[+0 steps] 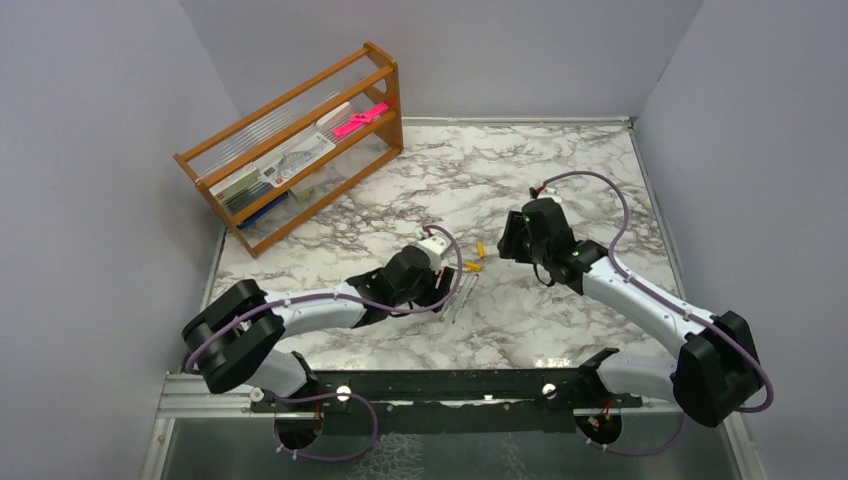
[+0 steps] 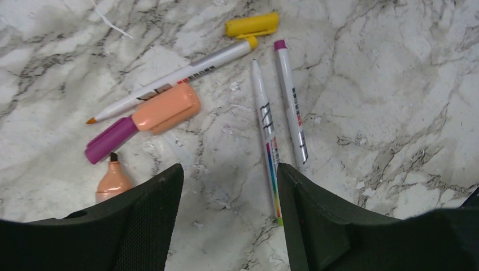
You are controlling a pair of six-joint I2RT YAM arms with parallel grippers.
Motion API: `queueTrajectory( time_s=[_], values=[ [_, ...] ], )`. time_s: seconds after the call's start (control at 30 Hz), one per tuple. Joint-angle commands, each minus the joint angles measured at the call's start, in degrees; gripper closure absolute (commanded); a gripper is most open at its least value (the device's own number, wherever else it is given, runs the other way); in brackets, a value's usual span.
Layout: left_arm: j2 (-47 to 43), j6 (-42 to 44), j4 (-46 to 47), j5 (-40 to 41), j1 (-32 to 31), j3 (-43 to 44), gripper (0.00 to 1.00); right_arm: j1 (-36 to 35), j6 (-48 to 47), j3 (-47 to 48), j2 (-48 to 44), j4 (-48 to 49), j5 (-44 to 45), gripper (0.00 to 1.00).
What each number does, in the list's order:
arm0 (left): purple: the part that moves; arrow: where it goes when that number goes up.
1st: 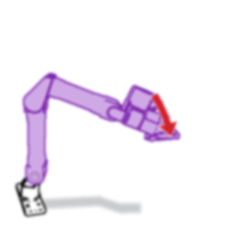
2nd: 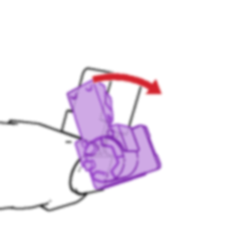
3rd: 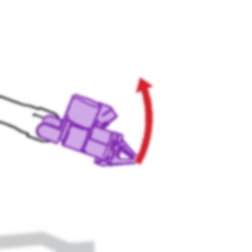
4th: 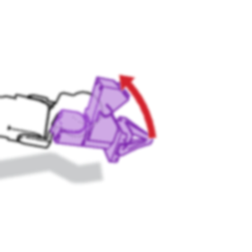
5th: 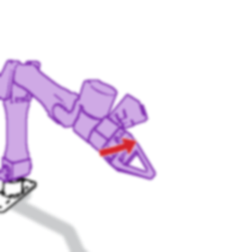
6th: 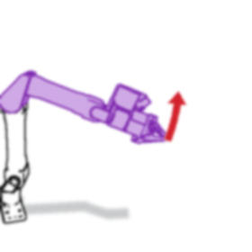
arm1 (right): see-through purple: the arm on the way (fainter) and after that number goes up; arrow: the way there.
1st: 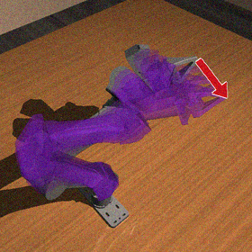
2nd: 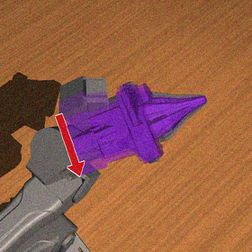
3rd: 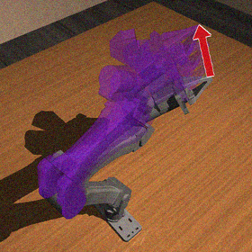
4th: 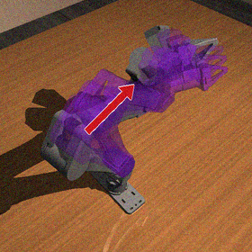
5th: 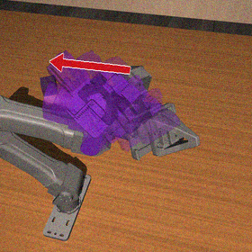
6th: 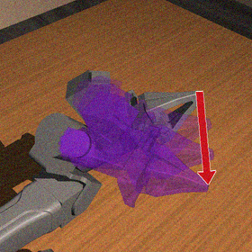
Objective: Insert the pens into the pen caps
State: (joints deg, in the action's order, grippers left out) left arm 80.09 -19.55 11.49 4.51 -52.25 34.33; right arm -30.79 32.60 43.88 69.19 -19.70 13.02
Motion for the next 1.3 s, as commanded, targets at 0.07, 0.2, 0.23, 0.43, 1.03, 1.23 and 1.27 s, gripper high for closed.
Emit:
queueTrajectory(
  time_s=[0.07,0.2,0.23,0.43,1.03,1.23,1.27],
  values=[
    [3.43,0.92,-0.17,0.31,-3.45,2.53,0.36,-0.15,-1.62,-1.86,-1.29,-0.16,0.56,0.49],
    [4.75,1.09,-0.55,1.45,-4.83,3.3,0.36,-0.15,-1.71,-2.27,-2.14,-0.67,1.1,0.49],
    [5.11,1.09,-0.72,1.79,-5.2,3.56,0.36,-0.15,-1.81,-2.4,-2.32,-0.76,1.27,0.49],
    [7.37,0.43,-0.98,3.01,-6.63,4.62,0.41,-0.15,-2.19,-2.83,-2.94,-0.93,1.91,0.49],
    [12.11,-0.12,-4.98,9.65,-9.27,7.33,0.65,-0.14,-2.45,-4.72,-4.06,-0.72,1.66,0.51],
    [16.04,0.67,-4.14,6.91,-9.27,8.26,1.0,-0.15,-2.8,-4.81,-3.71,-0.46,1.2,0.51],
    [16.54,0.81,-4.23,6.84,-9.27,8.48,1.0,-0.15,-2.8,-4.72,-3.83,-0.43,0.7,0.51]
  ],
)
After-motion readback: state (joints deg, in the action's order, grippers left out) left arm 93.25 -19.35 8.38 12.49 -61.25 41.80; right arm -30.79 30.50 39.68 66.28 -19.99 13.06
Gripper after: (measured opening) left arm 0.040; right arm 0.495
